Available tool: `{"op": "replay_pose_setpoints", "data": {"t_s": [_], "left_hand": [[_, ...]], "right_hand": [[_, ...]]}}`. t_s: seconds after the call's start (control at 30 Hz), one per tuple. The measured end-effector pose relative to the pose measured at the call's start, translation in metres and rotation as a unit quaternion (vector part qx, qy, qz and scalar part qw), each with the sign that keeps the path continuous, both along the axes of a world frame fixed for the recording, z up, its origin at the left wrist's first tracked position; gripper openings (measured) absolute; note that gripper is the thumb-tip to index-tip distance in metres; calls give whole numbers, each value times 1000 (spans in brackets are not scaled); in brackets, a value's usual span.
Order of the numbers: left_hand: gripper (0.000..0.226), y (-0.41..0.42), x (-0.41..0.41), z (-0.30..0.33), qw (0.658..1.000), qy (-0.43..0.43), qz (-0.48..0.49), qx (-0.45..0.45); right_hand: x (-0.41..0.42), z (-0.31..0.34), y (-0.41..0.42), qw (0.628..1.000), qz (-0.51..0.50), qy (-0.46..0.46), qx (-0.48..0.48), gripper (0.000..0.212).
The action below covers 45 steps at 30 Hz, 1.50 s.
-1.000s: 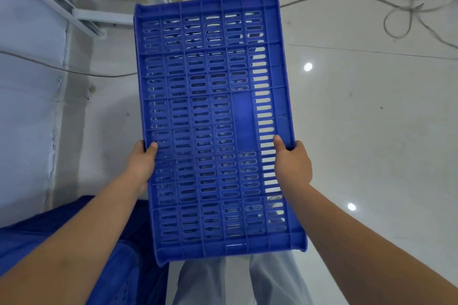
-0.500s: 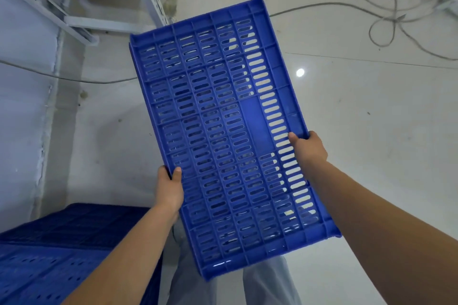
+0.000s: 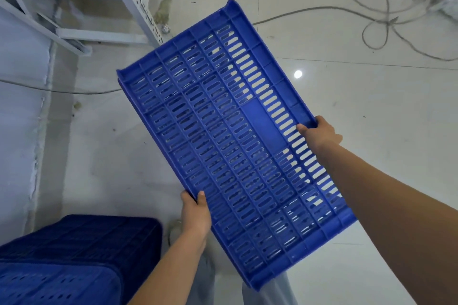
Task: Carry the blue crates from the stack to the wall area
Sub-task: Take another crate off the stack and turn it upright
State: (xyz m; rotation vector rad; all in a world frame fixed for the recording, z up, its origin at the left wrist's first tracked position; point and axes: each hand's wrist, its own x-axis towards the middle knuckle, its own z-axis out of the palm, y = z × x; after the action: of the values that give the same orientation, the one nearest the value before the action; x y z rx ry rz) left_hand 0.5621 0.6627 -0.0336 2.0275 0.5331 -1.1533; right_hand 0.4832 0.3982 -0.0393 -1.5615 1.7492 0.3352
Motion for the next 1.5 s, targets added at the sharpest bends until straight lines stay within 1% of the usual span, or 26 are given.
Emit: {"op": "replay_pose_setpoints", "data": {"t_s": [0.07,0.1,0.17,0.2,0.23,0.27,0.3,0.37,0.43,0.47,0.5,0.53,0.6,0.63,0.67,0.77,0.87,0.93,1.03,1.23,1.5], "left_hand": [[20,-4,3,3,1000,12,15,2],[31,-6,9,5,1000,-2,23,7],[64,-12,33,9,996,-80,10,38],[77,-16,51,12,989,-135,-24,52],[86,-21,72,14,976,-192,-77,64],[91,-27,94,16,954,-249,-147,76],[94,-34,117,14,922,-302,-227,89],[98,-56,160,13,843,-371,-375,111],[103,-84,196,12,782,-389,-470,130],[105,-99,213,12,765,-381,-499,142],[108,-110,227,9,756,-365,-521,156],[111,-117,240,6,757,-340,-532,168],[115,-124,255,-1,783,-289,-524,170],[114,-123,258,-3,794,-279,-514,166],[112,-121,257,-1,796,-277,-510,170],[106,-115,250,3,790,-286,-509,190],[103,-105,246,6,802,-281,-486,204],[102,-94,242,6,804,-277,-476,221],[104,-73,236,4,811,-274,-453,248],[103,-30,210,4,839,-251,-393,280],[105,16,162,8,884,-218,-306,280]], "right_hand": [[-4,2,-3,1000,18,-3,-3,53],[-6,3,-3,999,34,6,-10,56],[-10,4,1,998,56,19,-39,61],[-13,5,3,997,53,16,-58,63],[-16,5,6,996,44,9,-75,63],[-18,5,10,995,39,10,-93,63],[-21,4,15,993,40,26,-108,62],[-24,3,29,989,25,66,-126,60],[-23,-2,46,988,-12,72,-138,61],[-22,-4,52,987,-19,72,-144,63],[-22,-7,54,986,-20,70,-147,65],[-21,-9,53,987,-21,66,-146,64],[-20,-9,44,989,-24,65,-129,58],[-20,-8,39,990,-19,72,-118,55],[-19,-8,36,991,-7,81,-109,53],[-16,-5,28,991,28,95,-94,50],[-10,-4,16,990,58,98,-89,47],[-5,-2,7,987,87,98,-89,47],[5,-1,-6,983,132,88,-95,46],[29,2,-24,963,228,92,-111,47],[57,4,-35,940,300,90,-132,51]]}}
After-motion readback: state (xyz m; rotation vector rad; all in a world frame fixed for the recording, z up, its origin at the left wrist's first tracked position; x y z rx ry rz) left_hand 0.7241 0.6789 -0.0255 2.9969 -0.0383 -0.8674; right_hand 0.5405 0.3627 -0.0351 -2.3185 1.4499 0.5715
